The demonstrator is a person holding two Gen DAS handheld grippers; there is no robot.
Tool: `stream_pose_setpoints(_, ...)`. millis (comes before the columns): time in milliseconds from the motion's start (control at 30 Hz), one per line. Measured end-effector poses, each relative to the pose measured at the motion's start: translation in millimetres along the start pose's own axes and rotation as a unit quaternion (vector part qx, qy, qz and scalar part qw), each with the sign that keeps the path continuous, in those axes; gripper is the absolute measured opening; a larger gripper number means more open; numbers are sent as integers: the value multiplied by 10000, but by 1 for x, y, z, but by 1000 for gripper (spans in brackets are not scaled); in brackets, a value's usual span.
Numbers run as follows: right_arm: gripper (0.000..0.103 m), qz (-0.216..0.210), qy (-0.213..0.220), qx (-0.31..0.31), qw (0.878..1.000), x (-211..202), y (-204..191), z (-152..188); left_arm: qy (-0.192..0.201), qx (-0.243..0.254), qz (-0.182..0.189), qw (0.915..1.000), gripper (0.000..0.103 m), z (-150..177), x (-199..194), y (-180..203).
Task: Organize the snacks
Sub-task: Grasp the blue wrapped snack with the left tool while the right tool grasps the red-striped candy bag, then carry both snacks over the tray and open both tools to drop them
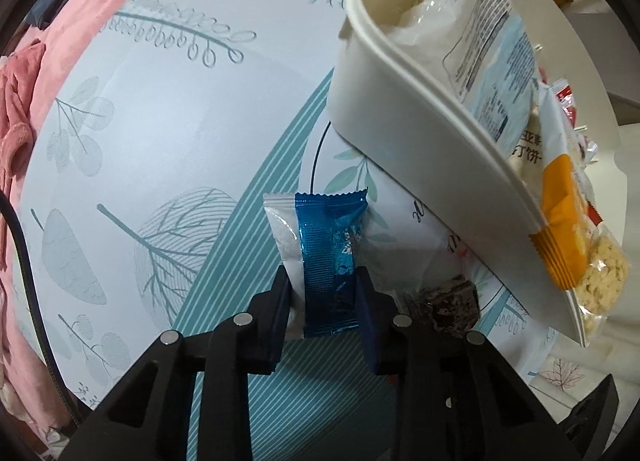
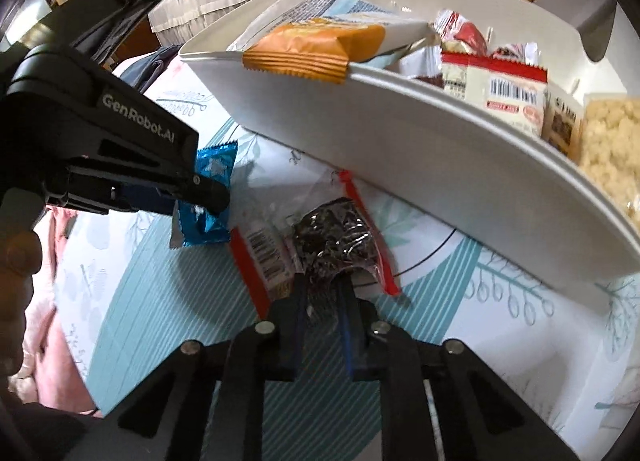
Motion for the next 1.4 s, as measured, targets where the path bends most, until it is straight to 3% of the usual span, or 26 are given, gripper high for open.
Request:
stream_pose_setpoints(333, 6, -298, 131, 170, 9993, -12, -2, -2, 557, 99, -7, 9984, 29, 6, -44, -16)
stream_pose_setpoints(567, 10, -683, 30, 853, 9940, -27, 7, 6, 1062, 415, -66, 9935, 29, 12, -79, -15)
stream_pose_setpoints(767, 35, -1001, -3, 1417, 9848, -26, 13, 8, 1448, 737, -131, 9866, 29, 7, -94, -17)
stream_pose_setpoints(1000, 66, -760, -22, 1579, 9845, -24, 1, -2, 1530, 942, -63, 9837, 29, 9, -98, -26)
stream_pose_setpoints(1400, 68, 67, -144, 2062, 9784, -7, 4, -16, 1741, 1652, 70, 9708, 29, 3, -114, -35)
Point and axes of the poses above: each gripper's, at about its wrist camera, not at the fingertips, and x roughly the way its jaws point, y to its right, z to its underside, the point moved 9 cm from there along x, roughly the way its jaws point, and after that the axes turned 7 degrees about -x, right-handed, at the moved point
